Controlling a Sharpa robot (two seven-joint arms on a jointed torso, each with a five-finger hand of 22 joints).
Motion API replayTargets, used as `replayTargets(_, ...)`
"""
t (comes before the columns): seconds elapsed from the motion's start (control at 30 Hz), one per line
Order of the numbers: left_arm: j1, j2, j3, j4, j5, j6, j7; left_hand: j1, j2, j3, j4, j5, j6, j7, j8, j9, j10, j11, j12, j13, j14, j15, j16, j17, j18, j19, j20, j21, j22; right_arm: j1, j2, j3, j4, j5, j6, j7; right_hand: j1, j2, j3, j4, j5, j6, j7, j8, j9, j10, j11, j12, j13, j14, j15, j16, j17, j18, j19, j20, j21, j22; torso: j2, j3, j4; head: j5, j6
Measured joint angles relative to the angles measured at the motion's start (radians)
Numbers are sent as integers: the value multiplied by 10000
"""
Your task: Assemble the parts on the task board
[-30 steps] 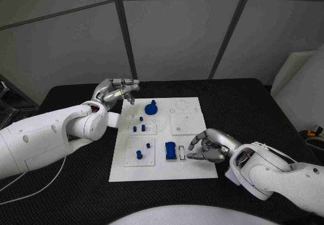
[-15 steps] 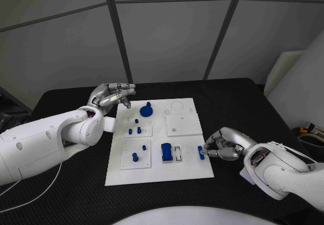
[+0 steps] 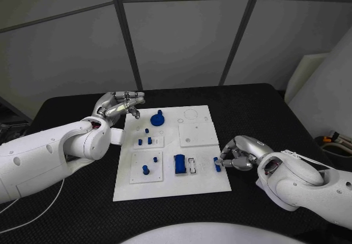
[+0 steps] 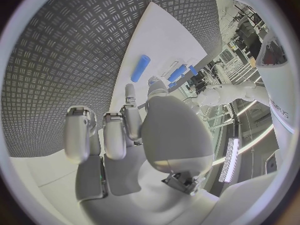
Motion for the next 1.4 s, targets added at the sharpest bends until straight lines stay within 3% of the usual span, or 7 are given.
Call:
replayTargets(0.53,-7,-27,0,3,11,1,-5,0,0,0,0,0,0,-1,0,1,4,3,0,0,0,0,0,0,0,0,0,0,1,-33,467,24,-324,-563,872,-599,8,-5,-83,-83,-153,227,-95,89,153,35,-35,0,29,2,-2,0,-1,1,35,-35,0,0,-11,-12,6,46,-85)
replayTargets(0.87,-7,-33,0,-1,15,2,-6,0,0,0,0,0,1,0,0,-7,5,4,0,0,0,0,0,1,0,0,0,0,2,-59,714,89,-373,-1257,1279,-915,607,-174,-180,-263,-267,322,-177,221,342,33,-109,12,45,-1,-75,0,-2,2,70,-71,0,0,-13,-12,2,66,-89)
replayTargets(1.17,-8,-58,0,-1,19,5,-9,0,0,0,0,0,1,-1,0,-6,7,4,0,0,0,0,0,1,0,0,0,0,2,-142,900,129,-327,-2229,1618,-1154,982,-185,-138,-441,-320,341,-159,273,413,-4,-144,-50,104,-2,-73,-37,-2,1,31,-109,0,0,-12,-13,0,71,-96)
replayTargets(1.4,-8,-69,1,18,20,7,-13,0,0,0,0,0,1,-1,0,-5,8,5,0,0,0,0,0,-12,0,0,0,-77,-19,-171,962,131,-219,-2694,1787,-1365,997,-170,-138,-441,707,338,-155,269,527,-4,-143,-109,186,36,-111,-37,-3,2,31,-108,0,0,-1,-13,-5,80,-111)
